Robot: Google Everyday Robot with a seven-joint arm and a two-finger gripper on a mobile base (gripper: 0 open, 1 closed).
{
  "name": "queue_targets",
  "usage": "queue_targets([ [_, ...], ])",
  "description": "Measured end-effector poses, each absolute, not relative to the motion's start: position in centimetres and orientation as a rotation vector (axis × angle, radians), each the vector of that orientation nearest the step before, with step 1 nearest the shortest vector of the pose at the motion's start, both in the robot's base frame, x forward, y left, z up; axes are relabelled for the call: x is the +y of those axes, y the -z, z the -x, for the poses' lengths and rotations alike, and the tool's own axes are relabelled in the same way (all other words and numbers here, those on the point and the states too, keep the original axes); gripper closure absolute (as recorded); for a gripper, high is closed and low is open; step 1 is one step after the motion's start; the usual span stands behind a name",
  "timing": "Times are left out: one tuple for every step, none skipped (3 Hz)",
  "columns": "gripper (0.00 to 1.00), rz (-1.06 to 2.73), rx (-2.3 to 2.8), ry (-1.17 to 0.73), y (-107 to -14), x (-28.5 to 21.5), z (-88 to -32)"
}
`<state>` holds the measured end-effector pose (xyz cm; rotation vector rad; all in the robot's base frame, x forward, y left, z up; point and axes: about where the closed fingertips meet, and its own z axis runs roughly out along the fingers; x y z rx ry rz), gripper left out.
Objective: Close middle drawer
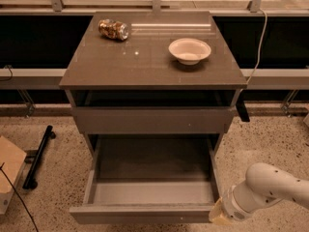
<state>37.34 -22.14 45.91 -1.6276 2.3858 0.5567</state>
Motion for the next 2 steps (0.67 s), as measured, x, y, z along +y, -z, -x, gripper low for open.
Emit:
queue_targets([
  [1.0, 1.567, 2.397, -0.59, -42.09, -22.86, -38.7],
  [1.0, 1.567, 2.397, -0.59, -42.09, -22.86, -38.7],
])
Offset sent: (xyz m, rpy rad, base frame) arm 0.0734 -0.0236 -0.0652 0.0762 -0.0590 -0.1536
